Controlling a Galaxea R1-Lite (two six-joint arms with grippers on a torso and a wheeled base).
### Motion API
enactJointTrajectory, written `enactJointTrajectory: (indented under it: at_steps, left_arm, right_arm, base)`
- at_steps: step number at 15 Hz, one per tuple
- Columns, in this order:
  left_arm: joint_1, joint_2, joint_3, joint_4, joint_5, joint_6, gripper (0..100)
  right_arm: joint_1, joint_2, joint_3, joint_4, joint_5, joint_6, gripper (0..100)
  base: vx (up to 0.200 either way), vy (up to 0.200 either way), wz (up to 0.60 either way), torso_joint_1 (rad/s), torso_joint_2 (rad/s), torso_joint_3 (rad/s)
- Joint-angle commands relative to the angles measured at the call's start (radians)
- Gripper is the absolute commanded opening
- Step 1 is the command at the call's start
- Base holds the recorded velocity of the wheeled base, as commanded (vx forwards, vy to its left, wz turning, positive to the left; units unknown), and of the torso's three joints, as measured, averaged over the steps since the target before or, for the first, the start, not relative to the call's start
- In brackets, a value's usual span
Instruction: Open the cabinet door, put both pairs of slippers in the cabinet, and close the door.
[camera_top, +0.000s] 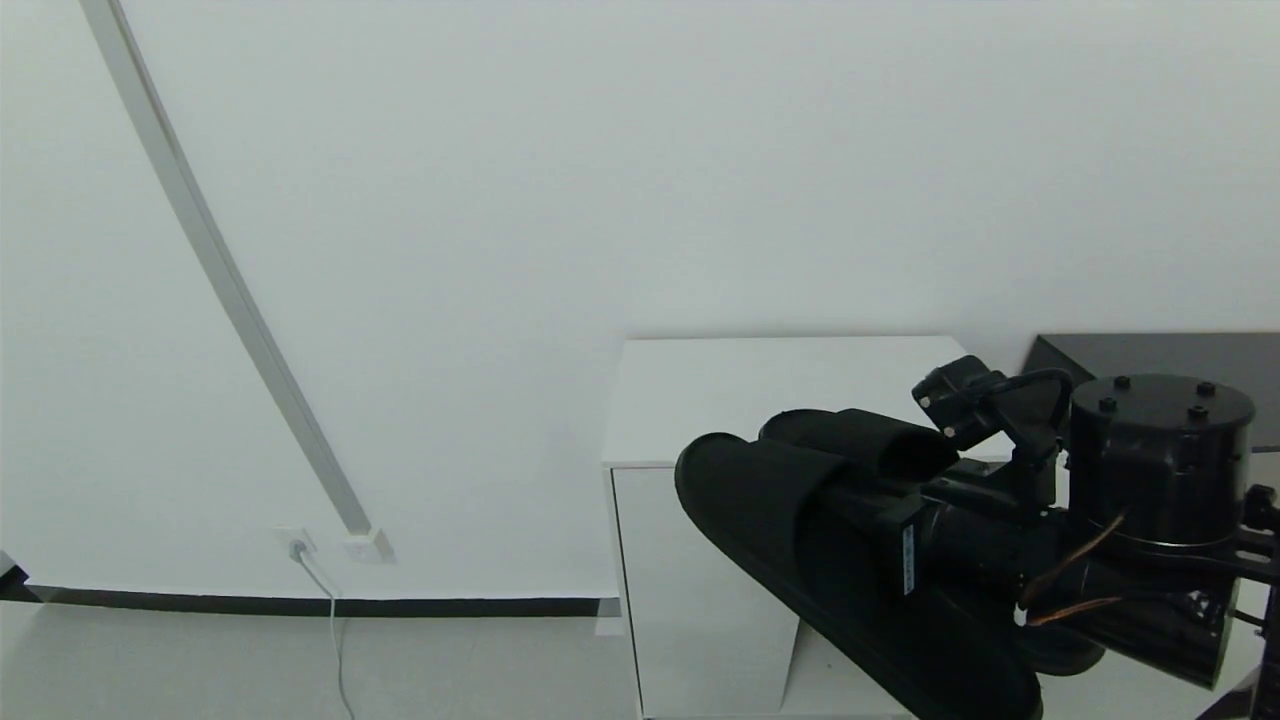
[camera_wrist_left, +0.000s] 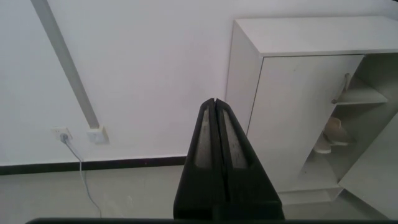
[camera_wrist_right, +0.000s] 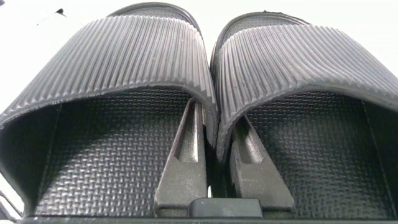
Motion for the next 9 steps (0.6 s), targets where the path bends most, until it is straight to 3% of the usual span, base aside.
enactJointTrajectory:
  at_steps: [1,9]
  left_arm:
    - [0.0,-0.001,0.0,0.0,0.0,-0.001,0]
    - [0.0,0.001,0.0,0.0,0.0,0.001,0]
  right_arm:
    - [0.0,-0.003,0.018,-0.012,0.012,0.0,0]
    - [0.015,-0.003,0.038,-0.012,0.002,-0.01,0]
  base:
    - [0.0,0.0,0.0,0.0,0.0,0.0]
    - [0.0,0.0,0.0,0.0,0.0,0.0]
